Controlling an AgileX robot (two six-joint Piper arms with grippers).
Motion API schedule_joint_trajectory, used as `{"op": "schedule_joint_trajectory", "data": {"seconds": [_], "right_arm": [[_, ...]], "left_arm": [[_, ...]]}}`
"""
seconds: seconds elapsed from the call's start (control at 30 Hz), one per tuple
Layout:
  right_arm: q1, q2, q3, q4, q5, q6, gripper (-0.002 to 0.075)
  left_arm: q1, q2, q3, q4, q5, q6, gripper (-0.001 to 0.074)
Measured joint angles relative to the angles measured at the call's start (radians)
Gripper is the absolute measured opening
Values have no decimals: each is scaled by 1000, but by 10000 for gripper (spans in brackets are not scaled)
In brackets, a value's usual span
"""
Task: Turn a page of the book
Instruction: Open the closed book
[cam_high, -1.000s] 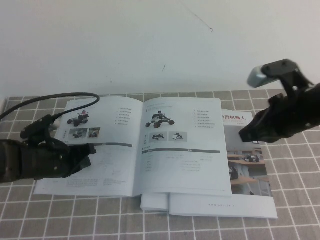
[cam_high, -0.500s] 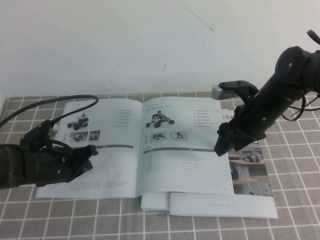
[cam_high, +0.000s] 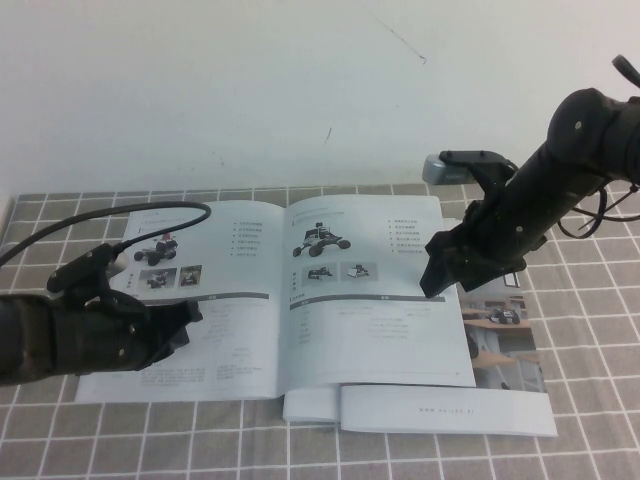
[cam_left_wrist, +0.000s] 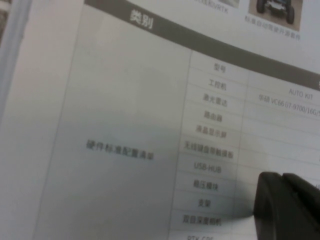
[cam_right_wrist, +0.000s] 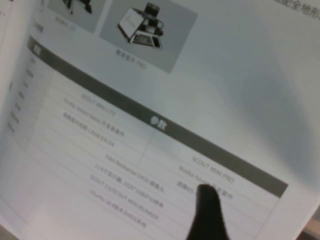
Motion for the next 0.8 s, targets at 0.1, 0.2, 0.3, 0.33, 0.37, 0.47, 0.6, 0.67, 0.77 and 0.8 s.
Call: {"op": "schedule_joint_trajectory", "data": {"seconds": [0.1, 0.2, 0.3, 0.33, 0.37, 0.47, 0.6, 0.67, 0.77, 0.8], "right_arm": [[0, 0, 0, 6, -1, 22, 482], [0, 4, 0, 13, -1, 37, 480], [0, 24, -4, 29, 7, 62, 480], [2, 33, -4, 33, 11, 67, 480], [4, 41, -4, 35, 14, 71, 480], [10, 62, -6, 39, 18, 75, 480], [22, 62, -8, 57, 15, 78, 479], [27, 62, -9, 82, 13, 78, 479], [34, 62, -14, 141, 8, 57, 479], [34, 62, -16, 168, 8, 42, 478]], "left_arm": [[0, 0, 0, 0, 0, 7, -2], [0, 0, 0, 0, 2, 7, -2], [0, 0, 0, 0, 2, 7, -2], [0, 0, 0, 0, 2, 7, -2], [0, 0, 0, 0, 2, 7, -2], [0, 0, 0, 0, 2, 7, -2], [0, 0, 0, 0, 7, 7, -2], [0, 0, 1, 0, 9, 7, -2], [0, 0, 1, 0, 11, 8, -2], [0, 0, 1, 0, 11, 9, -2]]}}
